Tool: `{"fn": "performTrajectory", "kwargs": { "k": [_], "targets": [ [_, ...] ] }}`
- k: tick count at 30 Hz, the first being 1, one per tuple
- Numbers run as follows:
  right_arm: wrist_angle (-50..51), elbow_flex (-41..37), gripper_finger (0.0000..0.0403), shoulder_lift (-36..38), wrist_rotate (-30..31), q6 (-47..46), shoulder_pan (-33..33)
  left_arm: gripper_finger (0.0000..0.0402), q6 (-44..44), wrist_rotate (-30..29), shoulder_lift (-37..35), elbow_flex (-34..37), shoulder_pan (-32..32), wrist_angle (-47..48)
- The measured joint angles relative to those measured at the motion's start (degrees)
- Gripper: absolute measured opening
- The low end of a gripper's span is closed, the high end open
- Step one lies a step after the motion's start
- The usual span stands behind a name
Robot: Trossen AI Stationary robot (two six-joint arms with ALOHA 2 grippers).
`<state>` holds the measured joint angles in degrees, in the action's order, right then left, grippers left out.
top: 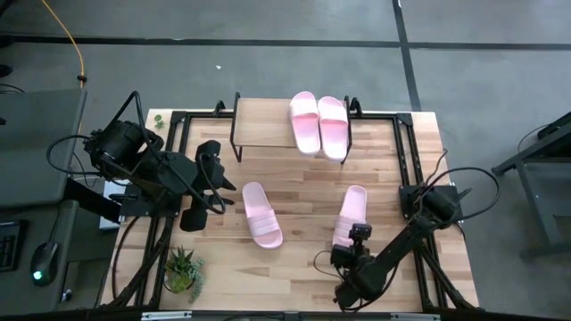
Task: Pick and place slides into the shelf
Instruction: Put the white slide on the shelf
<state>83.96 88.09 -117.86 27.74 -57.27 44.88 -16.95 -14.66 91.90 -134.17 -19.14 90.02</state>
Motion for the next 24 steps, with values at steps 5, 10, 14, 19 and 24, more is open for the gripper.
{"fn": "performTrajectory", "kwargs": {
  "k": [5,10,14,19,24],
  "targets": [
    [-0.79,0.0,0.0288,-0.02,2.37,-1.0,0.18,0.0126,0.02,0.0,0.0,0.0,0.0,0.0],
    [-1.29,-0.22,0.0288,-0.02,2.73,-1.27,0.29,0.0126,0.01,0.0,0.0,0.0,0.0,0.0],
    [-1.29,-0.22,0.0288,-0.02,2.75,-1.27,0.29,0.0127,-0.02,0.0,0.0,0.0,-0.01,0.0],
    [-1.31,-0.22,0.0288,-0.02,3.61,-1.3,0.29,0.0127,-0.02,0.0,0.0,0.0,0.0,0.0],
    [-1.56,-1.41,0.0288,0.0,3.73,-1.3,0.29,0.0127,0.0,0.0,0.0,0.0,-0.01,0.0]
  ]
}}
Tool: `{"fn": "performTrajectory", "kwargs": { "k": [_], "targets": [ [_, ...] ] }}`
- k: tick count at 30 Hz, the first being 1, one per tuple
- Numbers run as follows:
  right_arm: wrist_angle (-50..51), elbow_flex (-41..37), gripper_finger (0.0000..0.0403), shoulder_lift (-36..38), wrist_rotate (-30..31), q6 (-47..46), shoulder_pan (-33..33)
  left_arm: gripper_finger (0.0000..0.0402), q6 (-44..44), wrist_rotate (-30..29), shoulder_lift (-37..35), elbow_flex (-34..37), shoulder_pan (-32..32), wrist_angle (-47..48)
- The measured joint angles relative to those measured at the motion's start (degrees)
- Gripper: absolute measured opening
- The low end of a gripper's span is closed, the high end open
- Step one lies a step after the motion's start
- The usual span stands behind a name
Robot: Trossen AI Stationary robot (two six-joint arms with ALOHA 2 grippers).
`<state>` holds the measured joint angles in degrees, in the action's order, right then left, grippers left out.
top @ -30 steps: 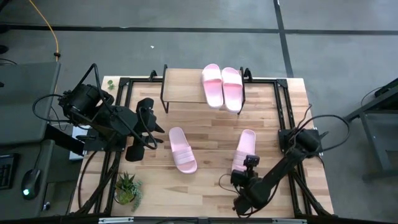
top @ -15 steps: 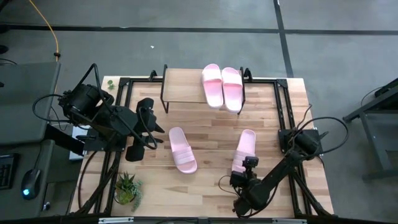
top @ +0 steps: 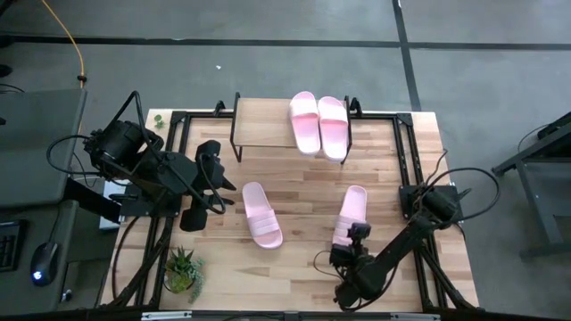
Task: Pick and place slides into the shelf
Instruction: Put the white slide on the shelf
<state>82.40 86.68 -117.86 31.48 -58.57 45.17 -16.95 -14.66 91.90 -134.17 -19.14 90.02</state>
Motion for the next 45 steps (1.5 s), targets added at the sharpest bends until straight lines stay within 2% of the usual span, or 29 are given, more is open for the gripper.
{"fn": "performTrajectory", "kwargs": {
  "k": [5,17,28,34,45],
  "targets": [
    [-1.67,-3.94,0.0288,0.0,-1.71,-1.19,-0.02,0.0127,0.0,0.0,0.0,0.0,0.0,0.0],
    [-2.48,-10.4,0.0288,0.0,-0.48,-5.41,-0.15,0.0127,-0.02,0.0,0.0,0.0,0.01,-0.01],
    [-2.6,-12.61,0.0278,0.0,0.5,-9.4,-0.15,0.0127,-0.02,0.0,0.0,0.0,0.0,0.0],
    [-3.91,-12.6,0.0212,0.0,0.48,-8.7,-0.15,0.0127,-0.02,-0.1,0.0,0.0,0.01,0.0],
    [-5.89,-12.51,0.0031,0.07,0.45,-7.02,-0.15,0.0127,-0.01,-0.31,0.0,0.0,0.01,0.0]
  ]
}}
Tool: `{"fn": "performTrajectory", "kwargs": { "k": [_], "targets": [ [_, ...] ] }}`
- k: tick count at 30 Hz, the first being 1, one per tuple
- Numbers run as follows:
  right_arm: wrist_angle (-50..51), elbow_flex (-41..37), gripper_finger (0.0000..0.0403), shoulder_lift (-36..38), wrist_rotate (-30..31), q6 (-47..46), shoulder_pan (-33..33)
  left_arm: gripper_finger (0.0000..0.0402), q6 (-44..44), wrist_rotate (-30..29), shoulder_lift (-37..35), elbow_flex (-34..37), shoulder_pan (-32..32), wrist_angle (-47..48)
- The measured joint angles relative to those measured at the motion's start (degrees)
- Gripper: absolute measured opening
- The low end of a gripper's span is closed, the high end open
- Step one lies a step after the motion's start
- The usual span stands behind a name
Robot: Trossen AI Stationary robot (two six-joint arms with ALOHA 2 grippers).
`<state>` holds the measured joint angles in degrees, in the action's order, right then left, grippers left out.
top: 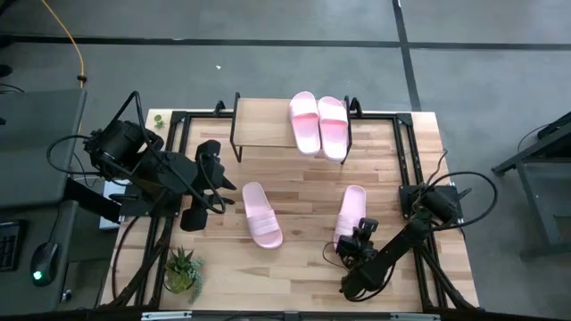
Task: Pick and place slides into the shelf
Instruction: Put the white slide on the shelf
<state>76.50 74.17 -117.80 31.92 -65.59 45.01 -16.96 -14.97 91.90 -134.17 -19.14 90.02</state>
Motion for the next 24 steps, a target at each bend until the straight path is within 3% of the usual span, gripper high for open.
{"fn": "performTrajectory", "kwargs": {
  "k": [3,12,24],
  "targets": [
    [0.03,0.0,0.0006,0.02,-0.04,0.09,0.0,0.0127,0.03,-0.02,0.0,0.0,-0.02,0.0],
    [1.41,0.07,0.0003,0.33,0.04,-0.11,0.0,0.0127,0.09,-0.06,0.0,0.0,0.0,0.0],
    [1.98,0.07,0.0001,5.86,5.44,0.08,-0.04,0.0127,0.16,-0.16,0.0,0.0,-0.01,0.0]
  ]
}}
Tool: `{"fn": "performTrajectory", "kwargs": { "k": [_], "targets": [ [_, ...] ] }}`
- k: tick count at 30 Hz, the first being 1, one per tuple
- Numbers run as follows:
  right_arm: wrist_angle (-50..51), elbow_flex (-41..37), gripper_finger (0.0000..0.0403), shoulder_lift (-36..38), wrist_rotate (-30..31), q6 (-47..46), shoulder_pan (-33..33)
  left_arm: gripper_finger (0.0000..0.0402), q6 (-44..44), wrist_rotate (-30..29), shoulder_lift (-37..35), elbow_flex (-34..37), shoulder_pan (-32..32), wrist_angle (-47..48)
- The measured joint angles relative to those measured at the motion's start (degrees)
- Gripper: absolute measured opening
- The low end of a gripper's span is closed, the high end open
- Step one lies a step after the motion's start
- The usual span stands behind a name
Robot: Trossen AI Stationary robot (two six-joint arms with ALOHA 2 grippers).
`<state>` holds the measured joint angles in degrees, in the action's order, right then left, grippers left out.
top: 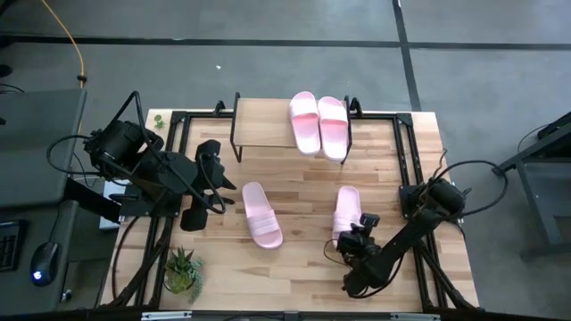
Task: Pick and place slides into the shelf
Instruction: Put the white slide on the shelf
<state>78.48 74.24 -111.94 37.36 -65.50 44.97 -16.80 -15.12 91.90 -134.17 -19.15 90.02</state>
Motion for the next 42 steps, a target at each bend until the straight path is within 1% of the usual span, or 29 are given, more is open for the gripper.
{"fn": "performTrajectory", "kwargs": {
  "k": [7,16,20,29,42],
  "targets": [
    [3.65,3.69,0.0,0.94,3.1,2.98,0.0,0.0127,-0.02,0.01,0.0,0.0,0.01,0.0],
    [9.82,9.63,0.0,0.94,8.25,2.98,-0.17,0.0127,-0.02,-0.49,0.0,0.0,0.01,0.0],
    [11.49,10.91,0.0,0.94,9.25,3.0,-0.93,0.0126,-0.02,-0.51,0.0,0.0,-0.01,0.0],
    [11.54,12.66,0.0,0.94,11.22,6.47,-3.89,0.0127,-0.02,-0.51,0.0,0.0,0.0,0.0],
    [11.55,20.77,0.0,0.94,16.93,14.68,-5.7,0.0126,-0.04,-0.54,0.0,0.0,0.0,0.0]
  ]
}}
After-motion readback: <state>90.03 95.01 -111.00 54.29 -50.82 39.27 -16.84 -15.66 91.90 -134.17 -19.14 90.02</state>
